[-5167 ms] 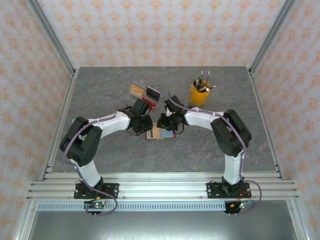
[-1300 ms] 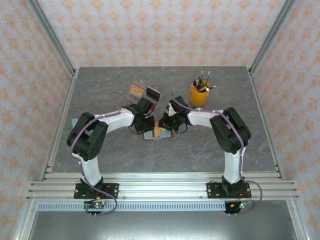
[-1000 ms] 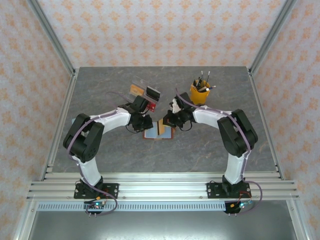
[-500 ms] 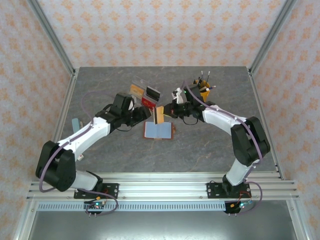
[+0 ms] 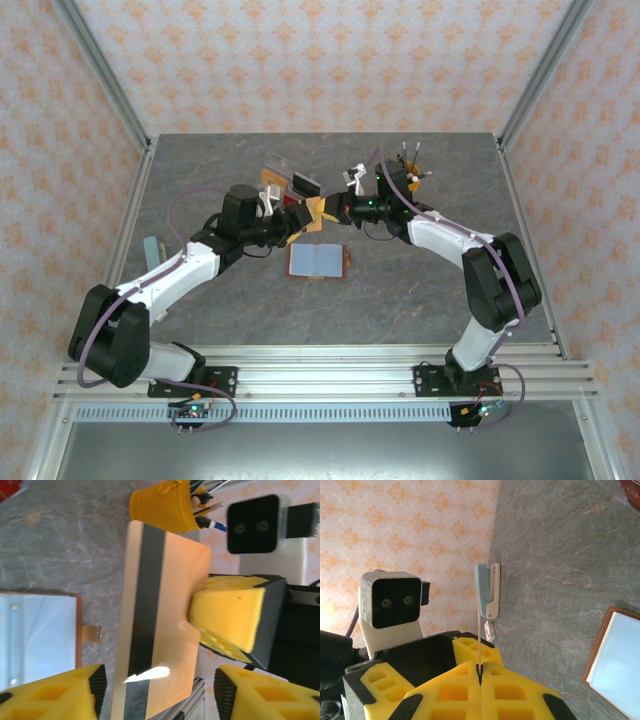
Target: Take the credit cards out of the card holder
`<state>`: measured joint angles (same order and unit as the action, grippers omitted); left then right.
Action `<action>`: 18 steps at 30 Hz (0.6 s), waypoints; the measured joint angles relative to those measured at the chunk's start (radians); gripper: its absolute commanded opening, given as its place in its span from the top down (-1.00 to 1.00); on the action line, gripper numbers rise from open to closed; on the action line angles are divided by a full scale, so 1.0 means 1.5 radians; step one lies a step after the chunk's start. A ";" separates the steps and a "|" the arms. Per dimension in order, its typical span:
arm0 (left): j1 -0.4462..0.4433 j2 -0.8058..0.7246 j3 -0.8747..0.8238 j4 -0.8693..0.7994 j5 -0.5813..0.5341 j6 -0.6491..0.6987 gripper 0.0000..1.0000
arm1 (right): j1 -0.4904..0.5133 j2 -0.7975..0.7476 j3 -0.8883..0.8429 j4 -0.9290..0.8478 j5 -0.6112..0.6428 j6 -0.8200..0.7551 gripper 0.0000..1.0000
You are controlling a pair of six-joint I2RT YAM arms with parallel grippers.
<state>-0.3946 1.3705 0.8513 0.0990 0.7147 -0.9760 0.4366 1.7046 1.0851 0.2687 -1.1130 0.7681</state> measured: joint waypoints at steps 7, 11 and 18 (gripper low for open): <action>0.000 -0.006 -0.017 0.042 0.010 -0.023 0.21 | -0.004 0.002 -0.004 0.012 -0.008 0.014 1.00; 0.002 -0.015 -0.037 0.072 0.009 -0.036 0.29 | -0.005 0.006 -0.004 0.016 -0.011 0.014 1.00; 0.001 -0.043 -0.055 0.087 0.004 -0.051 0.52 | -0.005 0.011 -0.008 0.024 -0.022 0.016 1.00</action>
<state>-0.3927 1.3052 0.7692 0.2298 0.7208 -1.0519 0.4294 1.7206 1.0733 0.3050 -1.1454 0.7921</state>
